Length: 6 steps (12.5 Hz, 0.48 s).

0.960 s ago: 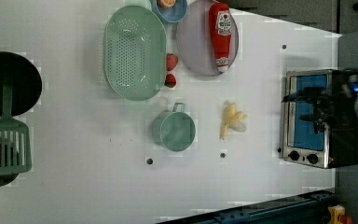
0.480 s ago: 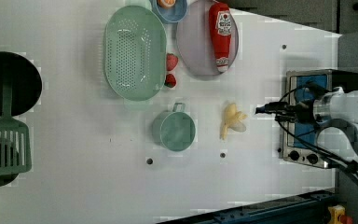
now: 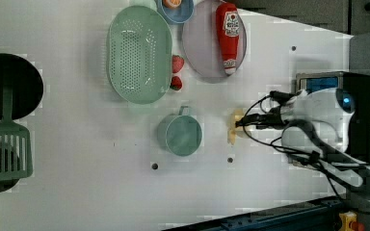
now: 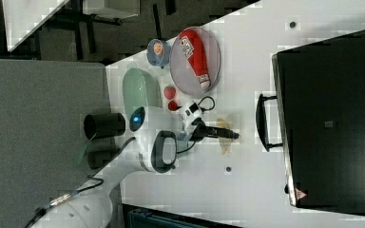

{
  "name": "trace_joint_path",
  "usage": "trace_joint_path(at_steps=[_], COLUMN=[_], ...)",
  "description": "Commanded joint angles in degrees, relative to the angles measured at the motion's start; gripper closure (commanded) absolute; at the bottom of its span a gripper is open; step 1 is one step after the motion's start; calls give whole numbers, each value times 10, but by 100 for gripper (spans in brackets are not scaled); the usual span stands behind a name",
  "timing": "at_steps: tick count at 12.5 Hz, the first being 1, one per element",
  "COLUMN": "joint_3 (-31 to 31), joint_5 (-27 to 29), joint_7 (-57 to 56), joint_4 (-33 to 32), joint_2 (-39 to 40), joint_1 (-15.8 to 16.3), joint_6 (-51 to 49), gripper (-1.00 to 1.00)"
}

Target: Pick Banana and place it in mug.

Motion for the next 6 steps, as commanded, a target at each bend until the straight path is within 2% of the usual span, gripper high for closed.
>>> trace_joint_path(at_steps=[1,2,3,4,5,6], joint_3=[4,3,4,4,4,5], joint_5=[11,11,11,12,12,12], joint_7=[-17,-17,-17,-17,-17,-17], joint_4=[-10,-11,-13,-13,-14,-13], joint_2=[-6,-3,-4,-4,-4,-6], joint_1=[4,4,4,4,4,4], joint_6=[41,44,44,45,46,47], gripper=[-100,-99,-79,-53,-18,4])
